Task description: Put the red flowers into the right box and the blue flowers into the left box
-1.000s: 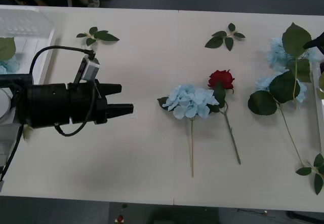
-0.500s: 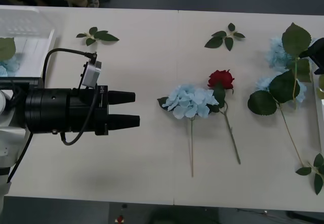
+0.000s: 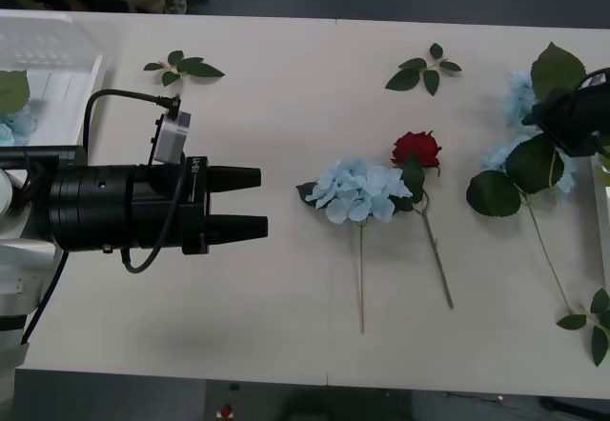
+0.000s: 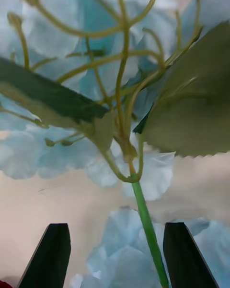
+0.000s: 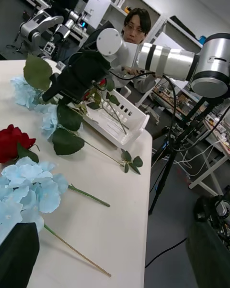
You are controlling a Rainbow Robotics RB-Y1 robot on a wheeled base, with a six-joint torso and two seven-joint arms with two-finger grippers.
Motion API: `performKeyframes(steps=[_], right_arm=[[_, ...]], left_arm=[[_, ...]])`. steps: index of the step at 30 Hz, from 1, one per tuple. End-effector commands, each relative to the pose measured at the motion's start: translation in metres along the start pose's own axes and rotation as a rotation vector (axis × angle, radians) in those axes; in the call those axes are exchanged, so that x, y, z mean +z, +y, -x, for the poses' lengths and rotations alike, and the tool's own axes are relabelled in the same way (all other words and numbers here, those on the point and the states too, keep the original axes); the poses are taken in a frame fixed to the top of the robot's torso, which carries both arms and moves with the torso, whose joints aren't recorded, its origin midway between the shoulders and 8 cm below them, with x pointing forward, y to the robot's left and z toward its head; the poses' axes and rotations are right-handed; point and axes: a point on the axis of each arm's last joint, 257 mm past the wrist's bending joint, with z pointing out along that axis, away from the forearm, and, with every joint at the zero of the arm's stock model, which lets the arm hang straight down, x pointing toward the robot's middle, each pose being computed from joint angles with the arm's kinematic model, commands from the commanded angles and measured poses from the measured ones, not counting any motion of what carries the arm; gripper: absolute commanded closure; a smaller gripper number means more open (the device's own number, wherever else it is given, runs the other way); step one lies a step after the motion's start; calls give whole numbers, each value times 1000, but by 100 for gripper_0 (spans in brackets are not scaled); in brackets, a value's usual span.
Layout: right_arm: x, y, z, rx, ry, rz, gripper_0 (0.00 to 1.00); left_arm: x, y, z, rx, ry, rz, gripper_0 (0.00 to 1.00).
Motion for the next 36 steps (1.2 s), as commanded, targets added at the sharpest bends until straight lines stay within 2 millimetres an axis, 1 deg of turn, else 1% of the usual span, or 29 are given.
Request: performKeyframes(steps=[1, 4, 5, 7, 13, 16, 20, 22, 26, 31, 32, 34, 36], right_arm=[[-4, 7, 10, 30, -22, 9, 66], [-4, 6, 9, 22, -22, 4, 85], [-4, 6, 9, 21, -23, 3, 94], [-4, 5, 10, 20, -23, 2, 100], [-4, 5, 11, 20, -28, 1, 100], [-7, 4, 17, 22, -40, 6, 100], [-16, 9, 27, 51, -49, 44, 100], [-24, 12, 34, 54, -46, 74, 100], [-43, 20, 44, -11, -33, 137, 100], [-78, 38, 52, -112, 4, 256, 100], [-83, 38, 54, -129, 4, 267, 100], [-99, 45, 55, -228, 12, 313, 100], [-110, 46, 55, -317, 15, 341, 100]], left_arm=[[-4, -6, 10, 78, -1, -5, 11], [-4, -6, 10, 78, -1, -5, 11], [-4, -6, 10, 78, -1, -5, 11], [-4, -6, 10, 78, -1, -5, 11], [-4, -6, 10, 78, -1, -5, 10], [-4, -6, 10, 78, -1, -5, 11], [-4, -6, 10, 78, -1, -5, 11], [-4, -6, 10, 78, -1, -5, 11], [-4, -6, 10, 78, -1, -5, 11], [-4, -6, 10, 78, -1, -5, 11], [-4, -6, 10, 78, -1, -5, 11], [-4, -6, 10, 78, -1, -5, 11], [-4, -6, 10, 78, -1, -5, 11]])
